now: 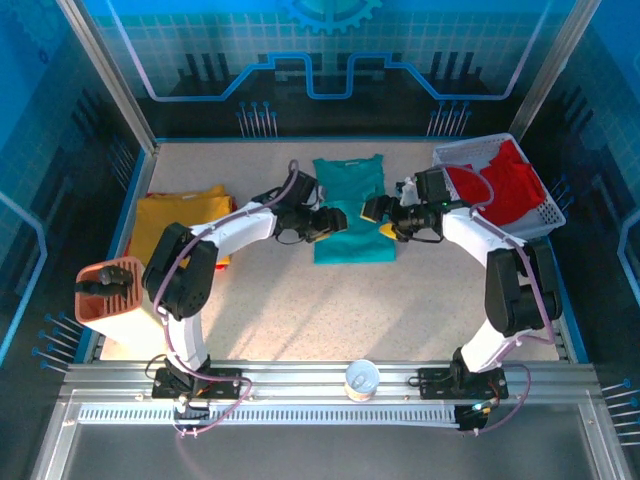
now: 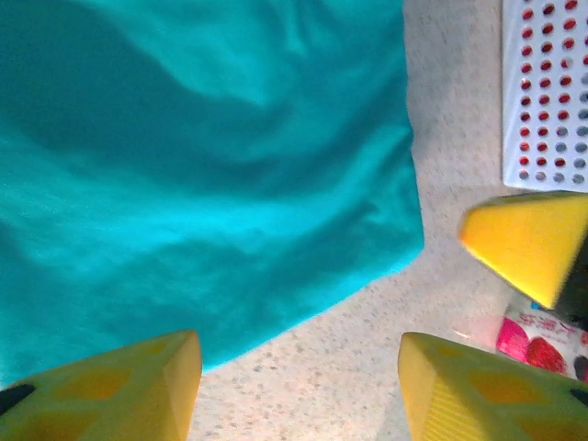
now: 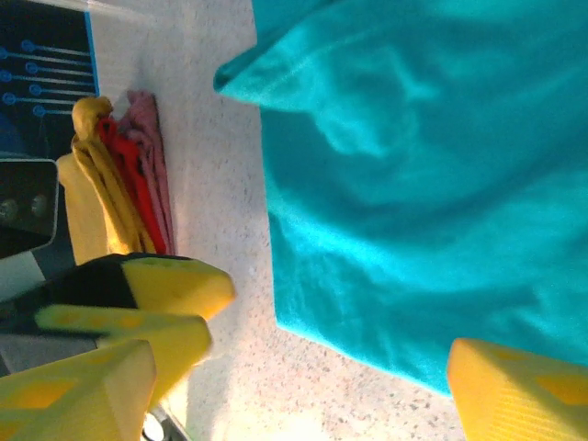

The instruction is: Fold and stack the t-shirts

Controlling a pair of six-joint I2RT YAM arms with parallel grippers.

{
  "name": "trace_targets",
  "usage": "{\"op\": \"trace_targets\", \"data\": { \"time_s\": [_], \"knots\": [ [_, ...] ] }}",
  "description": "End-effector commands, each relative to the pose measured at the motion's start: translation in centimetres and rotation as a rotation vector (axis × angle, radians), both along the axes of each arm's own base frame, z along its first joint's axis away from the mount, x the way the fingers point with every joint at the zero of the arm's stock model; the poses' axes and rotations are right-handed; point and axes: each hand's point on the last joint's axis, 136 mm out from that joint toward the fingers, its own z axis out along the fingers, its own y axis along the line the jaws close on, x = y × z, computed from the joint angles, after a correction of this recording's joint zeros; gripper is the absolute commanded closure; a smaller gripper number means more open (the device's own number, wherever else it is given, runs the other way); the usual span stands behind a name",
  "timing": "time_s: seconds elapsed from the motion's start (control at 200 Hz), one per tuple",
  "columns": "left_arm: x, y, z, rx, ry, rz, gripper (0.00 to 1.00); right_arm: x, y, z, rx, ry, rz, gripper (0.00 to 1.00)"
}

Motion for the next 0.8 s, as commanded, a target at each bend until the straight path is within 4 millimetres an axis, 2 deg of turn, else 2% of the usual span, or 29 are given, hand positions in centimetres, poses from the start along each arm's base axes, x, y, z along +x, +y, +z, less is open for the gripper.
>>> {"op": "trace_targets", "data": {
  "time_s": [0.0,0.12,0.215,0.24,0.31,0.485,0.61,0.796],
  "knots": [
    [0.0,-1.3,-0.5,-0.074,0.017,0.031,0.41,-0.3,1.6,-0.6,0.077,0.021,-0.009,0.16],
    [-0.6,-1.8,-3.8,-0.052,0.06,0.028,0.42,-0.7,1.6,-3.7,0.064,0.038,-0.011,0.17],
    [-1.1,-1.1,-6.7,-0.012,0.097,0.037,0.43,-0.6,1.0,-5.8,0.059,0.04,-0.019,0.18],
    [-1.3,-1.0,-7.3,0.0,0.105,0.036,0.43,-1.5,0.8,-7.1,0.058,0.071,-0.019,0.18],
    [-1.7,-0.5,-8.6,0.024,0.124,0.04,0.43,-1.9,0.7,-8.6,0.061,0.086,-0.014,0.19],
    [-2.6,0.4,-9.7,0.053,0.139,0.046,0.45,-3.2,0.0,-10.9,0.064,0.12,-0.027,0.19],
    [-3.4,1.2,-10.0,0.085,0.146,0.046,0.47,-3.9,0.0,-11.0,0.066,0.128,-0.019,0.19],
    [-4.9,2.6,-9.8,0.139,0.157,0.039,0.47,-5.5,-1.4,-10.9,-0.024,0.157,-0.016,0.19]
  ]
}}
